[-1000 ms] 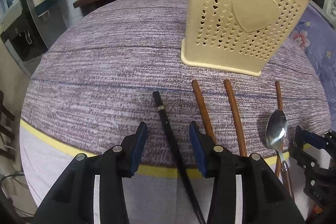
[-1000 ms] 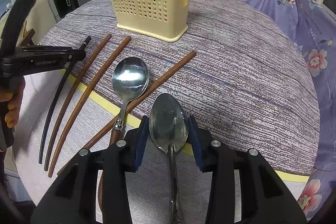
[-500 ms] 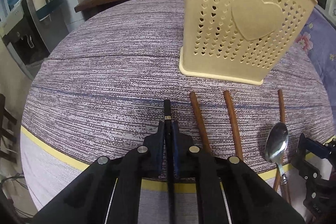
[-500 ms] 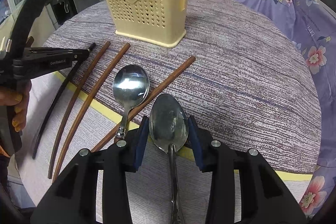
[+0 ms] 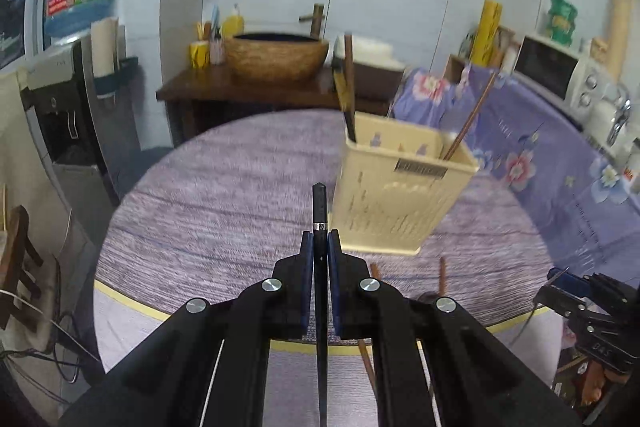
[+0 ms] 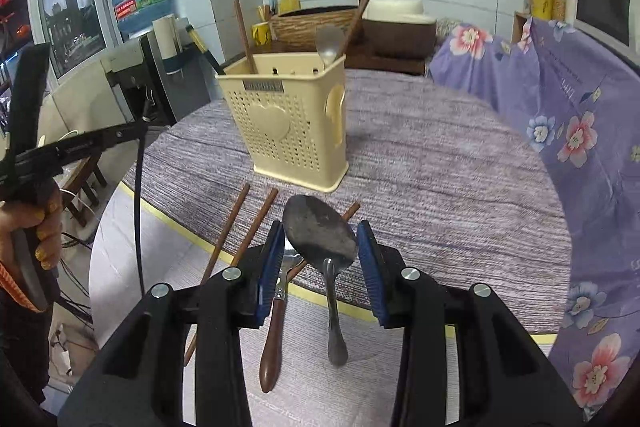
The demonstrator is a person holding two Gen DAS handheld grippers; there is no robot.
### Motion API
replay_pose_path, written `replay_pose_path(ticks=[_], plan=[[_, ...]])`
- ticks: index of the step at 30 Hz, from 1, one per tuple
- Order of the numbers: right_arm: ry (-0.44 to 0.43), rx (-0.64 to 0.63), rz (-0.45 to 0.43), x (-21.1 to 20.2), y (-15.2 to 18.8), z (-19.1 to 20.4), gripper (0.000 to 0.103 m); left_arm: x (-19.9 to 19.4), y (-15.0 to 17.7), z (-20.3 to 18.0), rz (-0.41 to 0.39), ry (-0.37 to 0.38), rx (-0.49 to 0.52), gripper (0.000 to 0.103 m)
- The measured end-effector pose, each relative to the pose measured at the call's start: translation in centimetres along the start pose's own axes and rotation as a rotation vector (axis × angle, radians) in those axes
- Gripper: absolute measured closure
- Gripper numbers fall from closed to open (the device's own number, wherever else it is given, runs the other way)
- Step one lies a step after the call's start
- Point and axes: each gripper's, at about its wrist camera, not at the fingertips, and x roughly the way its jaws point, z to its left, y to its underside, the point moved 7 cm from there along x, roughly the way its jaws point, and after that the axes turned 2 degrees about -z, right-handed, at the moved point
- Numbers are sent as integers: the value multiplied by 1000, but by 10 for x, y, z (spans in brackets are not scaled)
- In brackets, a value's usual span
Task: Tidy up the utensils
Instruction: 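Lift the spoon and chopstick and lower both into the cream holder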
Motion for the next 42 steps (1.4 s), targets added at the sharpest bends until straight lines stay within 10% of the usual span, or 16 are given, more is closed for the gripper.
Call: replay_pose_path(ticks=[19,27,35,42], plan=[[-40,17,-13,-12,-13,8,67,-35,-31,0,-116,34,12,95],[-57,-49,-202,-37,-98,25,67,-62,-108,-31,-214,133,1,95],[-35,-67,-348,-40,-197,38,67,-60,-198,-67,-372,73,31,95],[-8,-45,-299,16,-191,31,67,2,-182,-61,-329,32,13,95]])
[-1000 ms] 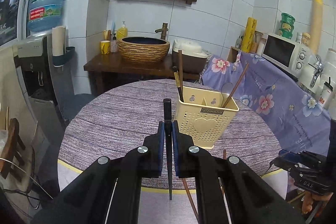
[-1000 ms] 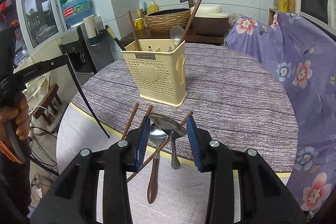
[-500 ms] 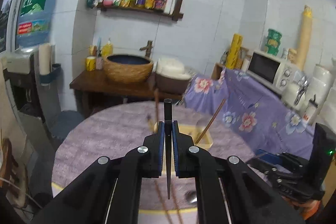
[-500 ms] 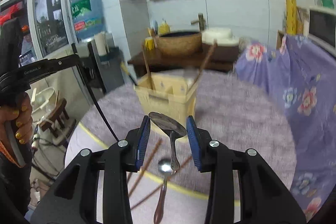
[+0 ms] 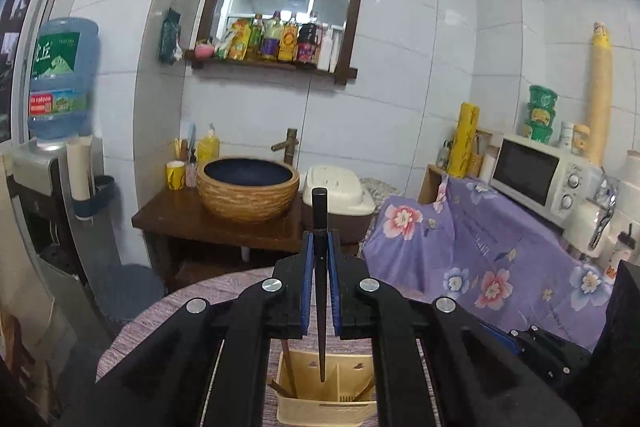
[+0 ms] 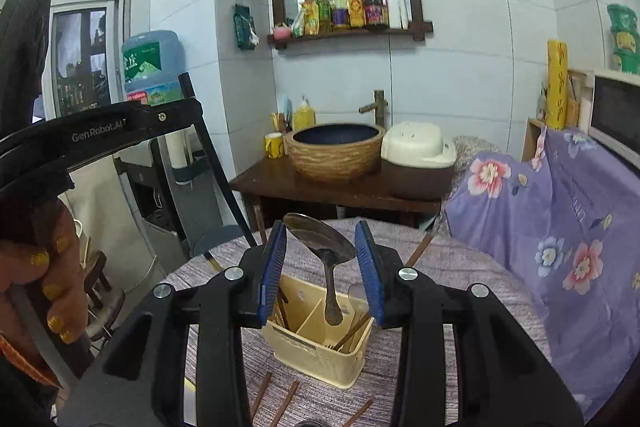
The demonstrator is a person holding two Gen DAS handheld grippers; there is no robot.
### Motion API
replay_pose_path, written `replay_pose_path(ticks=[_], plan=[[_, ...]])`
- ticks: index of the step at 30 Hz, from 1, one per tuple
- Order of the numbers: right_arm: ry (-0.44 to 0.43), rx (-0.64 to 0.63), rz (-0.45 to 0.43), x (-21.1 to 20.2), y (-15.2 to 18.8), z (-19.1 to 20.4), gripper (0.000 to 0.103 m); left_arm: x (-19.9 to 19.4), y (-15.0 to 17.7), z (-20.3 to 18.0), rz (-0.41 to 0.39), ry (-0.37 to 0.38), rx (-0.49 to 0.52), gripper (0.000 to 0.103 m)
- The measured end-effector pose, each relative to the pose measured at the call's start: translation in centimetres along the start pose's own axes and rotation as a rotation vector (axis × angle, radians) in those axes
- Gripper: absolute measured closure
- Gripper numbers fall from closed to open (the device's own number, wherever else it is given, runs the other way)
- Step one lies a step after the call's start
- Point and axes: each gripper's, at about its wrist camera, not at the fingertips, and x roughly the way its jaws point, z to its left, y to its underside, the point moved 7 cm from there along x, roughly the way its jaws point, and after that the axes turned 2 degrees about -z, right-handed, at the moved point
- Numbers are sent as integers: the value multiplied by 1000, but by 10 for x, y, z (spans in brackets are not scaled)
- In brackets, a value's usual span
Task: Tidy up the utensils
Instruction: 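Lift the spoon and chopstick and lower both into the cream holder, then open both grippers and withdraw them back to the table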
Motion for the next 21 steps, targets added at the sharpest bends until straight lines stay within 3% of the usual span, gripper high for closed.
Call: replay_pose_path(ticks=[13,14,16,21], plan=[[31,-13,85,51,77,-1,67,40,86,7,129,-30,32,95],[34,-15,90,53,81,-1,69,42,91,9,140,-28,29,95],[31,-23,115,59,88,-1,89,46,98,13,159,-30,24,95],[41,-12,130,66,99,-5,89,47,103,16,166,-30,29,95]])
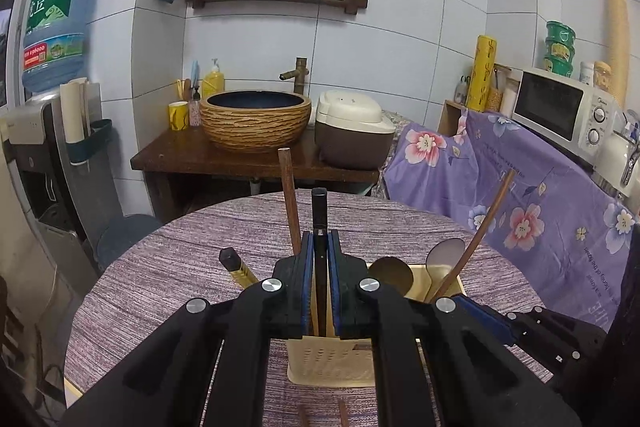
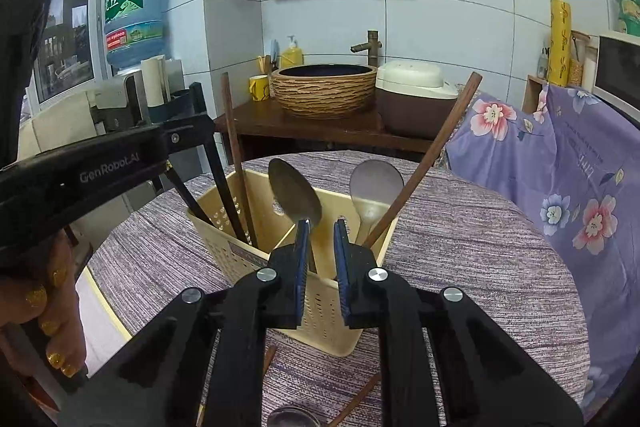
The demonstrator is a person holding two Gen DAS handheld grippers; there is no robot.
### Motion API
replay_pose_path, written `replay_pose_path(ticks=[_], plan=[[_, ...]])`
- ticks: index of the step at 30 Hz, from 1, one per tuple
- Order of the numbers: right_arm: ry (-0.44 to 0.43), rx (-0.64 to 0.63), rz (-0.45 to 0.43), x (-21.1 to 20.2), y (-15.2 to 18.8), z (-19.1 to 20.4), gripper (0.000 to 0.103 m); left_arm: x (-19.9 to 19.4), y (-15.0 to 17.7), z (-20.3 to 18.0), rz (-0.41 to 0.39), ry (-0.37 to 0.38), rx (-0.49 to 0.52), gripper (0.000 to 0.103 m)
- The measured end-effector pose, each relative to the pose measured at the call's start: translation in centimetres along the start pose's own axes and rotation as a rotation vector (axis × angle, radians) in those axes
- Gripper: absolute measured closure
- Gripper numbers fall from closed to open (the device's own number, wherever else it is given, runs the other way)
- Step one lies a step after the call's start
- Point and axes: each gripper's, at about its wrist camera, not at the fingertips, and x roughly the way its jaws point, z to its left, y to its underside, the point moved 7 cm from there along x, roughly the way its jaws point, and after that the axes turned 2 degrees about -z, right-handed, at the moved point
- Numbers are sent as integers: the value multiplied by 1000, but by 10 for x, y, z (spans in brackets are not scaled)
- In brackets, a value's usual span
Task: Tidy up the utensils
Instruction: 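Open both grippers and withdraw them back to the table, then grasp the wooden-handled spoon with the right gripper while the left gripper grasps a brown chopstick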
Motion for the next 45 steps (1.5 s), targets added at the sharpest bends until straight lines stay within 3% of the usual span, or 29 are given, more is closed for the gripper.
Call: replay_pose_path(ticks=[5,6,7,8,11,14,19,23,30,40,45], plan=[[-17,25,-23,-9,6,-1,87,-5,0,-1,11,24,-1,94],[-17,22,-28,-13,8,-1,85,-8,0,0,7,29,-2,94],[-16,17,-33,-16,10,0,75,-13,0,0,0,35,0,93],[-13,16,-38,-20,11,1,62,-17,0,0,-4,40,1,87],[-14,-3,-50,-37,23,4,58,-36,6,3,-26,53,-15,69],[-2,-30,5,-47,46,8,58,-58,23,6,-38,48,0,57],[-11,-72,139,-50,95,17,58,-78,73,17,19,-3,15,51],[1,-75,224,-43,133,28,43,-83,122,25,84,-51,21,50],[54,-117,320,-20,161,41,42,-91,174,45,164,-114,-14,50],[115,-109,389,11,168,38,43,-97,194,57,195,-112,-46,50],[125,-100,388,13,169,35,55,-96,198,57,205,-102,-54,50]])
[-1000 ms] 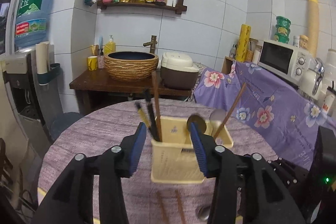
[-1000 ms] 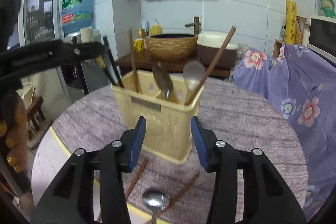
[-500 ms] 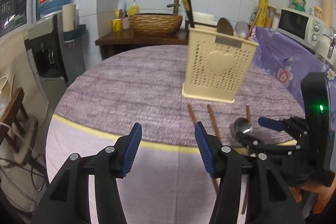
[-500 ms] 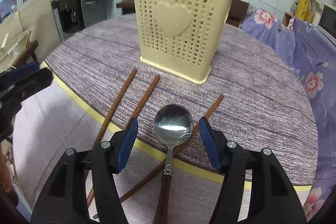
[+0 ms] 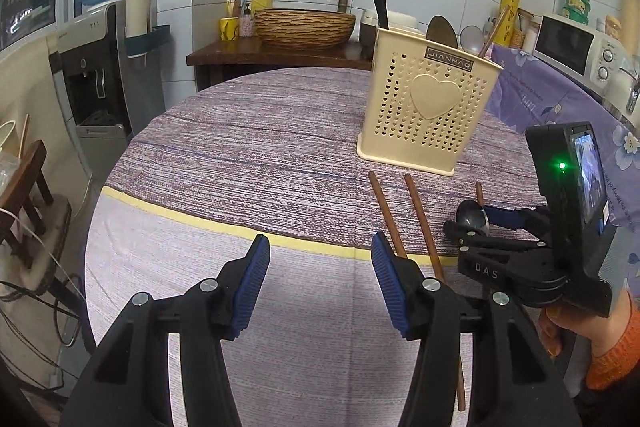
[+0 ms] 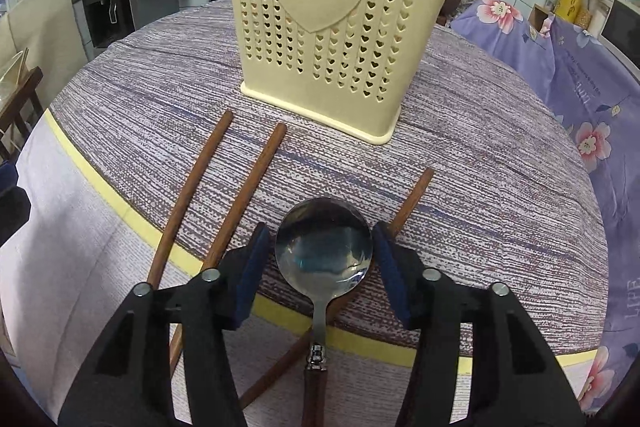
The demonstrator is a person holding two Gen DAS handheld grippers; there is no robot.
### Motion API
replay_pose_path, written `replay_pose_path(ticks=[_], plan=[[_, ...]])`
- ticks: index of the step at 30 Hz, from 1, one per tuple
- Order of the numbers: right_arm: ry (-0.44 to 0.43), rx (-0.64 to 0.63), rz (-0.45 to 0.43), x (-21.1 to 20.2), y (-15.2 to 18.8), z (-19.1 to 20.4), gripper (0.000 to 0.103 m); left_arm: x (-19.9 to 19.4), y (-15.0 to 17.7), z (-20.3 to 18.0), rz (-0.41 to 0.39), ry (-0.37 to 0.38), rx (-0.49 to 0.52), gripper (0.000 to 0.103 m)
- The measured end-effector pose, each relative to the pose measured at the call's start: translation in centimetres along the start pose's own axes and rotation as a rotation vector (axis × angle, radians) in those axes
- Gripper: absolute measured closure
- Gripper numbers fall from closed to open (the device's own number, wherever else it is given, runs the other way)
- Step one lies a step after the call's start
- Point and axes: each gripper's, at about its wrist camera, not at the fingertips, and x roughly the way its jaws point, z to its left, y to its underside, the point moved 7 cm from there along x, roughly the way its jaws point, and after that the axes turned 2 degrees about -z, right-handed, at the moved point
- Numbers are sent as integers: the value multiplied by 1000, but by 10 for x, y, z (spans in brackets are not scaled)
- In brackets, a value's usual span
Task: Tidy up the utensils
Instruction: 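Grasp the wooden-handled spoon with the right gripper while the left gripper grasps a brown chopstick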
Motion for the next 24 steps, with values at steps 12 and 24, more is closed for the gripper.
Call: replay_pose_path(ticks=[12,24], plan=[[-53,54,-84,-28,-8,-12,55,6,8,-6,37,18,10,50],[-83,227,-332,-138,2,-59,55,51,-10,-31,158,115,-19,61]])
